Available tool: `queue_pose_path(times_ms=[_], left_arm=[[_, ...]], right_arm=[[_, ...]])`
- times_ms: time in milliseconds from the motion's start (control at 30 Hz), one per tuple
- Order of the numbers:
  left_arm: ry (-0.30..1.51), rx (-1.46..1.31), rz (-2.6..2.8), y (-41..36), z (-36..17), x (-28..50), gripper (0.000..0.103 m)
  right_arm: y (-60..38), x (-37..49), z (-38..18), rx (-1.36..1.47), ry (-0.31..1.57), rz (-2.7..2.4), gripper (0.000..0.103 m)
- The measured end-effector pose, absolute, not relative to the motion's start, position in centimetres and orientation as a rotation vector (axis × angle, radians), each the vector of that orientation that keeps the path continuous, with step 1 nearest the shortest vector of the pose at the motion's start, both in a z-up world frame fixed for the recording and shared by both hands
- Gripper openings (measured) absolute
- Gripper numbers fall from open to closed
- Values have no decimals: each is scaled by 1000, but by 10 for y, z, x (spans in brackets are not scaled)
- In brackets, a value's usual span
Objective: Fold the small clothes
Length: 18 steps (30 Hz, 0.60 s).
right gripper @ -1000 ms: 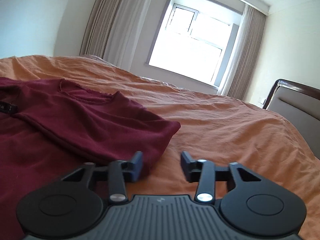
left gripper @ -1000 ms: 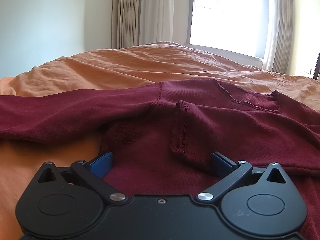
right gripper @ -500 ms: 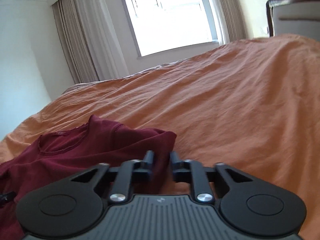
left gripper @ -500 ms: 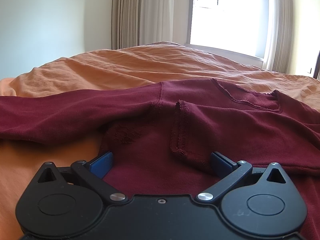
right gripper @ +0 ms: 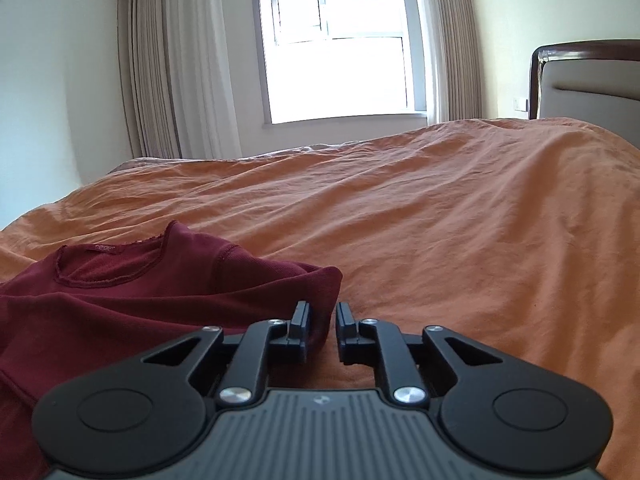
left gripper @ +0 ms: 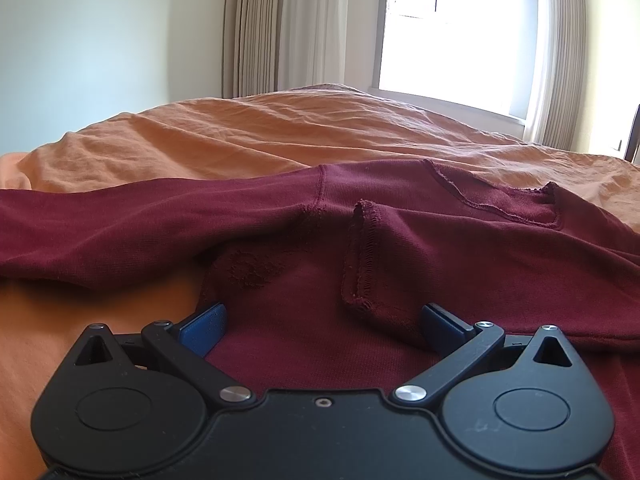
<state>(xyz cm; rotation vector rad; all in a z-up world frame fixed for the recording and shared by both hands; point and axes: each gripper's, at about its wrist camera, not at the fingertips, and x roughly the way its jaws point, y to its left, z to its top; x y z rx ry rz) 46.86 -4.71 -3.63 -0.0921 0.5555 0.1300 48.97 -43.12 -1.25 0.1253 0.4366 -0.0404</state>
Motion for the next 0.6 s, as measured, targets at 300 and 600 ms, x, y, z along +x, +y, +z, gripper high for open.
queue_pose_path(times_ms=[300,600], left_arm=[[581,-242,79,-22,-2,452,103],[537,-244,194,67,41,401,103]], right_arm=[[-389,454,13,52,415,129,99],[-322,436,24,25,428,381,103]])
